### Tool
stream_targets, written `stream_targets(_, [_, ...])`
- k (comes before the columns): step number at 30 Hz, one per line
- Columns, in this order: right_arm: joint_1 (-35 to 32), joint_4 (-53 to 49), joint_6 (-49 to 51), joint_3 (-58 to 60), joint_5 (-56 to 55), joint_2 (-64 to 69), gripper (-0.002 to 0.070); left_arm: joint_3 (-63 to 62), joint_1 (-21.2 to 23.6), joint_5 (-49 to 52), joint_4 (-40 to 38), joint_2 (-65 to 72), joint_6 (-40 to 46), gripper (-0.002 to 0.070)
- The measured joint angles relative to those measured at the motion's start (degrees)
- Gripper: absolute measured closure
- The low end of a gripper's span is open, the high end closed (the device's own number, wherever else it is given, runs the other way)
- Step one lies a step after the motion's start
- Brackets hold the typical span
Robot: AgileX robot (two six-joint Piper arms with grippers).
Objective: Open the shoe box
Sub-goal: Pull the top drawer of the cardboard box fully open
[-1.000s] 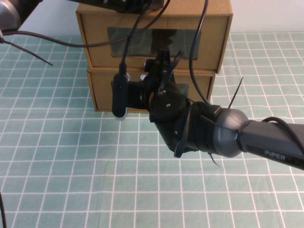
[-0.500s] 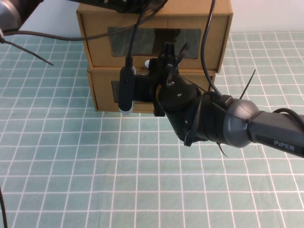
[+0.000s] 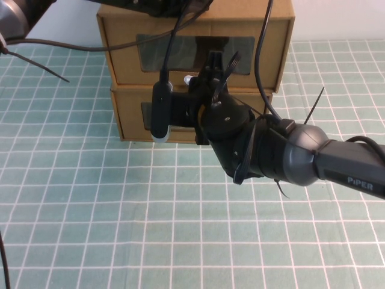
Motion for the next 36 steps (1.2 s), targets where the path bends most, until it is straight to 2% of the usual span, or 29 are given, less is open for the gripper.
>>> stream_targets(8, [1.9,0.8,0.0,0.0,2.6,0.1,0.0669,-4.1,0.3,3.8,-1.4,2.8,-1.3,0.068])
stream_targets(19, [8.1,4.8,0.0,0.3,4.6,0.0,0.0687,-8.1,0.3,6.8,1.4,4.1,-3.1,0.068])
stream_targets(27, [8.4,2.5,0.1,0.3,11.3,0.0,0.0684,-8.3,0.3,7.3,1.4,4.3,-3.1,0.068])
stream_targets(30, [6.9,2.2,1.3,0.1,11.4,0.0,0.0627,-8.4,0.3,7.5,1.4,4.3,-3.1,0.068])
stream_targets(34, [4.7,2.0,2.5,-0.3,9.5,0.0,0.0437,-8.5,0.3,7.6,1.4,4.3,-3.1,0.068])
stream_targets(36, [4.0,2.0,2.6,-0.3,8.5,0.0,0.038,-8.5,0.3,7.6,1.4,4.4,-3.1,0.068])
